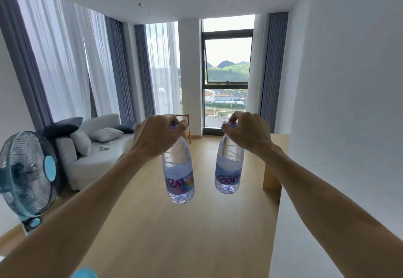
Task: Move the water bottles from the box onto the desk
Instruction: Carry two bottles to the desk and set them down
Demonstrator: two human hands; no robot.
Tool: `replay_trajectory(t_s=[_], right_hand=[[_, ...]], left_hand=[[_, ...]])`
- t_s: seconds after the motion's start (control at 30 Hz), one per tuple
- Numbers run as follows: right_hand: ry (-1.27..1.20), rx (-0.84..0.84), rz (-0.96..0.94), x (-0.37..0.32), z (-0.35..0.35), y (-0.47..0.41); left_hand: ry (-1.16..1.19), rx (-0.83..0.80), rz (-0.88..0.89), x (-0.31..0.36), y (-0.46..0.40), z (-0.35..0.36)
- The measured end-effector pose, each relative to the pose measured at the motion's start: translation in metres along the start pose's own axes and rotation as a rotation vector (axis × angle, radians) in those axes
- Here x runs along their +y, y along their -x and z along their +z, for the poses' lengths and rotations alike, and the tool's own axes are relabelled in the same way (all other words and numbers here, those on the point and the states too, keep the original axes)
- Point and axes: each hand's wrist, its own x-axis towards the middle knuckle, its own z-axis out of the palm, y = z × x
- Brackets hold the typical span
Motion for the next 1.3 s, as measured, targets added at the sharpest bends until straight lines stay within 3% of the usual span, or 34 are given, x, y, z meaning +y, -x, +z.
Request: replay_trajectory(t_s=[0.4,0.67,1.17,1.3], right_hand=[[0.057,-0.111,-0.006,0.111,0.144,-0.187],[0.076,-0.051,0.079,0.197,0.227,-0.302],[0.109,-0.103,0.111,0.425,0.356,-0.523],[0.132,-0.084,0.164,0.483,0.376,-0.569]], left_hand=[[0.080,-0.072,0.008,-0.097,-0.188,0.187],[0.095,-0.086,0.017,-0.136,-0.314,0.316],[0.044,-0.138,0.089,-0.146,-0.542,0.570],[0.132,-0.167,0.099,-0.146,-0.602,0.640]])
